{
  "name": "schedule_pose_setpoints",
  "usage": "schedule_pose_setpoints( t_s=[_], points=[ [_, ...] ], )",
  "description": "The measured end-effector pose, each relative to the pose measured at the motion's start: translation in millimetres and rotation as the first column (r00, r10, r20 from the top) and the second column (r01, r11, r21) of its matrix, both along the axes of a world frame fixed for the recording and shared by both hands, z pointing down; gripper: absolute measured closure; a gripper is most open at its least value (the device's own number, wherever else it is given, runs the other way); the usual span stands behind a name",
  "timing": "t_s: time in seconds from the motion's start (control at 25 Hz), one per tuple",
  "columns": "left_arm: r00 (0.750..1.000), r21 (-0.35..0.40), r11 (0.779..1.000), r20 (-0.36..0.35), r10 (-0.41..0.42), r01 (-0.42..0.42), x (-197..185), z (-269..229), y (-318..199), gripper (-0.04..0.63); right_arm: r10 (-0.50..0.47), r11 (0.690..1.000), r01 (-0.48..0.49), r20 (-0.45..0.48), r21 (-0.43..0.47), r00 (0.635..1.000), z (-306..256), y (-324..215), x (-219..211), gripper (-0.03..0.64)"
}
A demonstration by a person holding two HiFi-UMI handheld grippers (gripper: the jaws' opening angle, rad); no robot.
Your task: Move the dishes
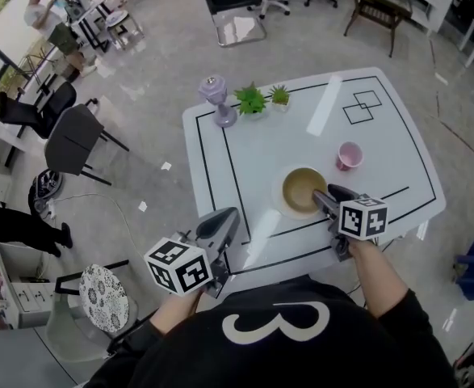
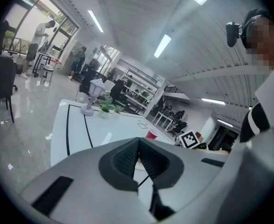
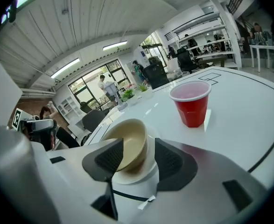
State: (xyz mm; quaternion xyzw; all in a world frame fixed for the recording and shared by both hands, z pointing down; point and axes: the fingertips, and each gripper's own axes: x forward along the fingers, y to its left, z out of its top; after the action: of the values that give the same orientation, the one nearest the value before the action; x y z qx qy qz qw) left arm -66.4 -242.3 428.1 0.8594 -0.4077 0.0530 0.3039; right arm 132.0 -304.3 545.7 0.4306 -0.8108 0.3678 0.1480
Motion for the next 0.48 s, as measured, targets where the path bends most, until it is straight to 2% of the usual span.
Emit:
schedule_pose_setpoints(
  t_s=[0.36, 0.48],
  points=[
    [1.000, -0.004, 1.000, 0.006, 0.001, -0.001, -4.0, 3.2, -0.1, 0.594, 0.080, 0.997, -0.079, 0.025, -0.016, 0.997, 3.7, -7.5, -0.8, 0.561],
    [1.000, -0.001, 1.000, 0.008, -0.006, 0.006, -7.0, 1.9, 2.2, 0.594, 0.103, 0.995, -0.103, 0.015, -0.008, 0.995, 1.2, -9.1, 1.8, 0.589]
  ],
)
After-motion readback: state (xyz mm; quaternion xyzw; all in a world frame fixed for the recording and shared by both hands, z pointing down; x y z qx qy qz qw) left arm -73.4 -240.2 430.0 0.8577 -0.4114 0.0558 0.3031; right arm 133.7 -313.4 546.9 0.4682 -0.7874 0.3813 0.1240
